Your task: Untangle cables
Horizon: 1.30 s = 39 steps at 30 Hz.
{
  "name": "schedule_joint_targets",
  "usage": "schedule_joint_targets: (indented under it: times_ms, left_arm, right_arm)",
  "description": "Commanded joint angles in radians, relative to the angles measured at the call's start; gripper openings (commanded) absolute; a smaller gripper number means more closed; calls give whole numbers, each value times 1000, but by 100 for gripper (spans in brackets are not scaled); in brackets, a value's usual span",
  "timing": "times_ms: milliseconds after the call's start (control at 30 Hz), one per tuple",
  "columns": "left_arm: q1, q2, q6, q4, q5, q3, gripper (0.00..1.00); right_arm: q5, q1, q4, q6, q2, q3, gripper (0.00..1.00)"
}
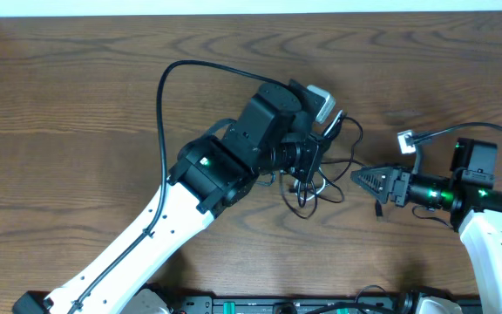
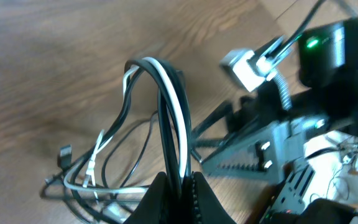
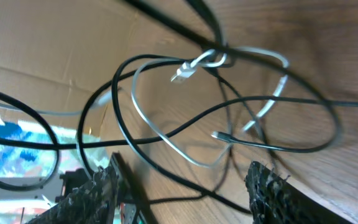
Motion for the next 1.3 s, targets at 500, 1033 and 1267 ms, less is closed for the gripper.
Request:
schedule_joint_targets:
  times_ms: [500, 1033, 1267]
  left_arm:
    - [0, -185, -142, 148, 31, 18, 8]
    - [0, -260, -138, 103, 30, 17, 7]
    - [-1, -248, -143, 69, 42, 17, 7]
  right_arm:
    - [280, 234, 33, 47, -13, -3, 22]
    - [188, 241, 185, 143, -13, 3, 63]
    - [79, 241, 306, 171, -13, 3, 64]
